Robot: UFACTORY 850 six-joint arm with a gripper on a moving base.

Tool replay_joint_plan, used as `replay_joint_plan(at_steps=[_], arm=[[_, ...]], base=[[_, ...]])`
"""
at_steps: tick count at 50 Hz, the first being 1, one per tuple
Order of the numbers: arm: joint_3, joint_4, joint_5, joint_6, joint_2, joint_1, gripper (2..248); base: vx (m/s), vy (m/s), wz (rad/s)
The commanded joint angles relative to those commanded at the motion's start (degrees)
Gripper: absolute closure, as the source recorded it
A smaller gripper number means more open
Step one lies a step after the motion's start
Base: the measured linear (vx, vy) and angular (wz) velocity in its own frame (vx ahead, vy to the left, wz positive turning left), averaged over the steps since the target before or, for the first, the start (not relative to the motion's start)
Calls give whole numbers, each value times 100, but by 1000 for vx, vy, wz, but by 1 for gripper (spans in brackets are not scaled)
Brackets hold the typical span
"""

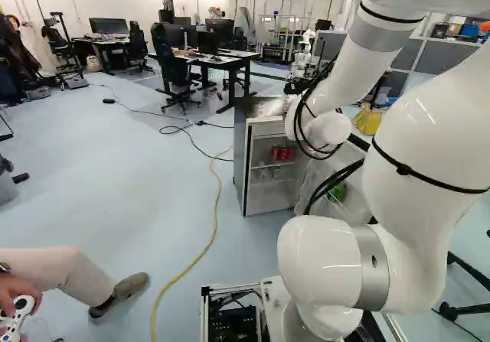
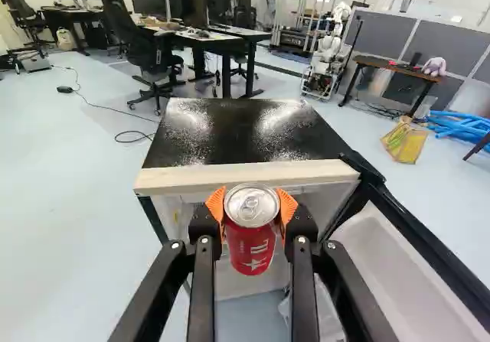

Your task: Grab a drink from the fridge

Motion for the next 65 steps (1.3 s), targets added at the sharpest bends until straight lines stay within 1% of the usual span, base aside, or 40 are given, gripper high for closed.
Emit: replay_joint_plan(at_steps=[21, 65], arm=[[-293, 0, 0, 0, -11, 54, 157], [-976, 0, 0, 0, -636, 166, 157]], base=[[0, 0, 0], [0, 0, 0]])
